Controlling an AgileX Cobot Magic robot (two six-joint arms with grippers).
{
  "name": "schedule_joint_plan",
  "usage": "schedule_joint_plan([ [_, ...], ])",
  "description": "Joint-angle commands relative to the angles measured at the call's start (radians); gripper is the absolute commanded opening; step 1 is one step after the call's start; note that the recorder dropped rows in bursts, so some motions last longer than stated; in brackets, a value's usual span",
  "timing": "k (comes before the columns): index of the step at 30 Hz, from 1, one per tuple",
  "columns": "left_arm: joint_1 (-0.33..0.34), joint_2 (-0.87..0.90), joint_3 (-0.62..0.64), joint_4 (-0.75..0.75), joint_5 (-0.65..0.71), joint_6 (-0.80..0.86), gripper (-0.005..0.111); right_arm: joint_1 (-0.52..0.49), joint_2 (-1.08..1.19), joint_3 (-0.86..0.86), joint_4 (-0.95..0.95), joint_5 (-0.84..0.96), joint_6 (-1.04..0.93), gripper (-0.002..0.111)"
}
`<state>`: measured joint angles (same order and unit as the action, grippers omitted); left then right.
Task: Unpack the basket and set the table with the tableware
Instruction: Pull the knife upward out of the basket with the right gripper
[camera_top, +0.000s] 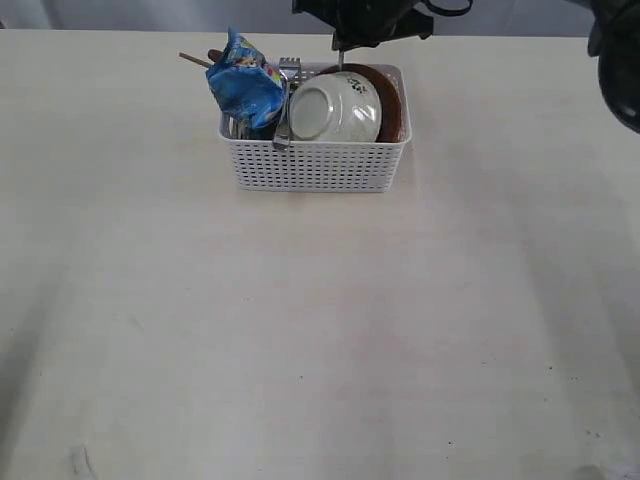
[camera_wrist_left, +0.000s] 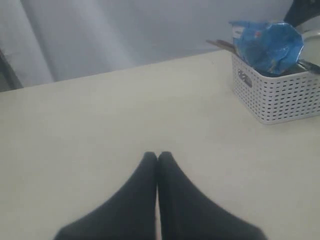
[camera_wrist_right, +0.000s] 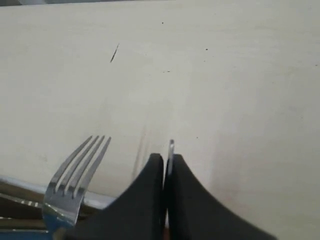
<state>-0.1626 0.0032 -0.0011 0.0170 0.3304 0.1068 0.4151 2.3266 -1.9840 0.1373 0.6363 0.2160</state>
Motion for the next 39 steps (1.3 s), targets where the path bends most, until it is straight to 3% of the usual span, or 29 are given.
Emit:
schedule_joint_plan([
  [1,-0.006,-0.003,0.001,-0.003,-0.007,-0.001,0.000,-0.006,-0.032,-0.002,-0.033,0.009,-0.063,0.000],
  [13,-0.006,-0.003,0.001,-0.003,-0.007,-0.001,0.000,-0.006,-0.114,-0.002,-0.080,0.041,-0.086,0.000],
  [25,-0.006,-0.003,0.001,-0.003,-0.007,-0.002,0.000,-0.004,-0.201,-0.002,0.026,0.146,-0.164,0.000],
  [39,-0.006,-0.003,0.001,-0.003,-0.007,-0.002,0.000,-0.004,-0.244,-0.002,0.122,0.384,-0.303,0.000],
])
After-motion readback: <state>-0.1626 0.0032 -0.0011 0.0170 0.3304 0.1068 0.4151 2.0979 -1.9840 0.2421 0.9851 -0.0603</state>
